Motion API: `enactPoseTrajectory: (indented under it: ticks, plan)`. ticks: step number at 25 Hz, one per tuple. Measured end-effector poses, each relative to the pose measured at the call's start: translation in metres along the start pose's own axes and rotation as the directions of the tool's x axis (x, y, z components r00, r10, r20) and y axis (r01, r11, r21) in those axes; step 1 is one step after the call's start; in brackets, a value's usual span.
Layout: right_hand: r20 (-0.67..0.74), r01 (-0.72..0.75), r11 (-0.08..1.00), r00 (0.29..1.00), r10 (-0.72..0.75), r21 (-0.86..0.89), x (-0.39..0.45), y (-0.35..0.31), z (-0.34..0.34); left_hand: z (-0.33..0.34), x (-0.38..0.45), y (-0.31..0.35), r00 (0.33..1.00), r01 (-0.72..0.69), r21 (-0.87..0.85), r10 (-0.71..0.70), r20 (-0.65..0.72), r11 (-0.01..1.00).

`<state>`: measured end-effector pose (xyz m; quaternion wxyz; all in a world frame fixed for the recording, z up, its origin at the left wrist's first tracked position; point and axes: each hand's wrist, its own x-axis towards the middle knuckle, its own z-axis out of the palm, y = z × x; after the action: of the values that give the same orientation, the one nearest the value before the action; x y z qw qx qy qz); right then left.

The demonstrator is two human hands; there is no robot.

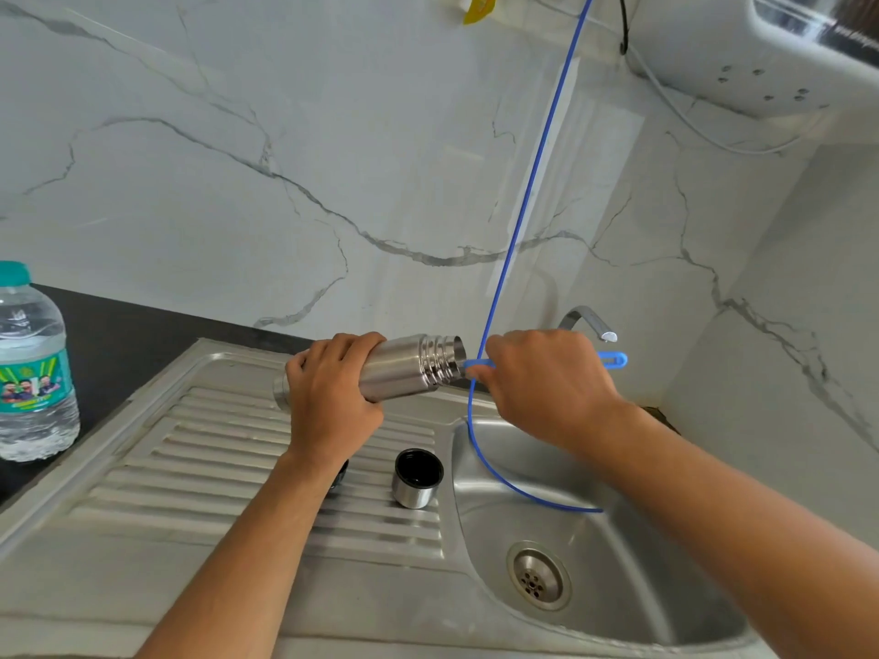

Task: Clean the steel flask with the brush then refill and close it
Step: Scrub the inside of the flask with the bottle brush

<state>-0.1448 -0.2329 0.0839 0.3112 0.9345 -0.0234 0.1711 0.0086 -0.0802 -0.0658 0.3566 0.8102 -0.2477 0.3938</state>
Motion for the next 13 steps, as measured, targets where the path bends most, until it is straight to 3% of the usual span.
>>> enactPoseTrajectory:
  ticks: [2, 4, 7, 10, 13]
  plan:
    - [-0.006, 0.058, 0.998, 0.998, -0.058, 0.025, 0.009, -0.005, 0.0, -0.001, 0.0, 0.001, 1.0, 0.015, -0.023, -0.015, -0.002, 1.0]
    - [0.066, 0.069, 0.983, 0.995, -0.081, 0.172, 0.013, 0.008, 0.002, -0.005, -0.001, -0.002, 1.0, -0.015, -0.02, 0.015, -0.011, 1.0]
    - [0.265, -0.096, 0.872, 0.963, -0.04, 0.481, 0.008, 0.057, -0.006, -0.011, 0.003, -0.008, 0.998, -0.036, 0.02, 0.036, -0.049, 0.999]
    - [0.264, -0.114, 0.838, 0.964, -0.037, 0.534, 0.008, 0.07, -0.009, -0.007, 0.002, 0.001, 0.998, -0.031, -0.008, 0.031, -0.056, 0.999]
    - [0.256, -0.03, 0.832, 0.957, -0.135, 0.554, 0.017, 0.041, -0.005, -0.004, 0.0, 0.011, 0.995, -0.097, -0.054, 0.096, -0.023, 0.994]
